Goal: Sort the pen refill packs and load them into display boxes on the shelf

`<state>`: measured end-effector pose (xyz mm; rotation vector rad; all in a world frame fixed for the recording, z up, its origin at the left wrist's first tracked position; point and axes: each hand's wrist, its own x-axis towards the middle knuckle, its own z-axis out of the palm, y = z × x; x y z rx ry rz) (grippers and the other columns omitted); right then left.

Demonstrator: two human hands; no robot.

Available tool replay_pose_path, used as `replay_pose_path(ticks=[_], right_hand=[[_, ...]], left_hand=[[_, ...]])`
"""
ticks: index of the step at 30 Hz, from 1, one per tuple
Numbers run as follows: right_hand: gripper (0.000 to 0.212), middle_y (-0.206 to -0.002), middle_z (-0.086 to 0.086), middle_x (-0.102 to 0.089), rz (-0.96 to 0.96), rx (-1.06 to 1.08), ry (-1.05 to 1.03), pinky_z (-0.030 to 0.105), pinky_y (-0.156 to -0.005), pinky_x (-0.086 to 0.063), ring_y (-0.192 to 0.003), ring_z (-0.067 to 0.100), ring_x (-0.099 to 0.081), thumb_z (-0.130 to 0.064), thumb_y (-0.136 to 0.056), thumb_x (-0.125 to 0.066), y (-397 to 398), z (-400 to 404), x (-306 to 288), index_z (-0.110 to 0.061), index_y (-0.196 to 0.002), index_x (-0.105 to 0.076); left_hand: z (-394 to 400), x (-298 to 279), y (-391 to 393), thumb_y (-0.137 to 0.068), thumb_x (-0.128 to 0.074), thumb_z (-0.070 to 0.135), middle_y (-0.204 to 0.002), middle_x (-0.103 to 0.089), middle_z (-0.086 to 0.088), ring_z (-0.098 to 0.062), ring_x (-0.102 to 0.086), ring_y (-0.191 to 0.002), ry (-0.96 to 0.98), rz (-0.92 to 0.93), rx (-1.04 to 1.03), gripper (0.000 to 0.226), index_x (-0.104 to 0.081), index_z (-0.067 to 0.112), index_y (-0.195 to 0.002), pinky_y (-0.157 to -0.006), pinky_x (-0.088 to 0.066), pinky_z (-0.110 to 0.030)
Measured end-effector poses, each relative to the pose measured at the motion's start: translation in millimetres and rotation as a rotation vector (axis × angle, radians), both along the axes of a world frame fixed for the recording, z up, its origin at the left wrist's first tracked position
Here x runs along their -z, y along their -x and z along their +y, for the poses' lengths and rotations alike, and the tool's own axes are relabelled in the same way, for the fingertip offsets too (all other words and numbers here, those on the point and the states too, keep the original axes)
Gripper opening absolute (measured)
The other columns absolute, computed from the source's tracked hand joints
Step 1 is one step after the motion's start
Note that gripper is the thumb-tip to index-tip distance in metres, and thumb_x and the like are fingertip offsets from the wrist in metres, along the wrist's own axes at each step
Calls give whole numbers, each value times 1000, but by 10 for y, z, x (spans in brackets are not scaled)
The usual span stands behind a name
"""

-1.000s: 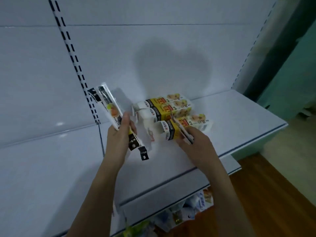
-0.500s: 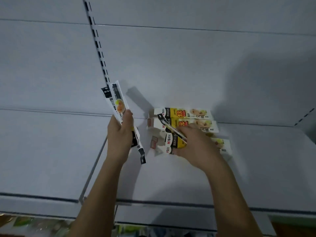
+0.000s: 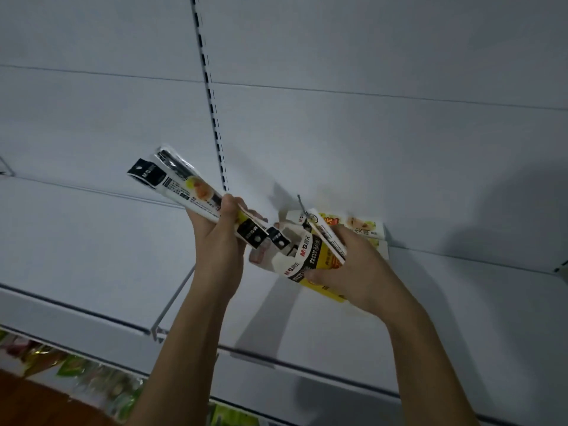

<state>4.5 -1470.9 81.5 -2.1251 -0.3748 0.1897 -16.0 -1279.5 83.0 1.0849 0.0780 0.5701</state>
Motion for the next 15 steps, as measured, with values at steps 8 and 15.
replay_pose_path(ticks=[8, 15], right_hand=[[50, -99, -18, -72, 27, 3, -331, 36, -87, -58, -94, 3, -69, -11, -71, -86, 86, 53, 16, -42, -103, -62], [58, -105, -12, -74, 90, 13, -415, 40, -90, -58, -99, 9, -71, -6, -69, -87, 60, 42, 47, -33, -114, -62]], left_hand=[[-121, -289, 101, -90, -67, 11, -92, -74, -6, -23, -73, -84, -371, 71, -143, 27, -56, -4, -110, -65, -61, -46], [-94, -324, 130, -90, -67, 15, -88, -66, -10, -13, -69, -75, -632, 80, -171, 20, -56, 2, -101, -57, -59, -29]])
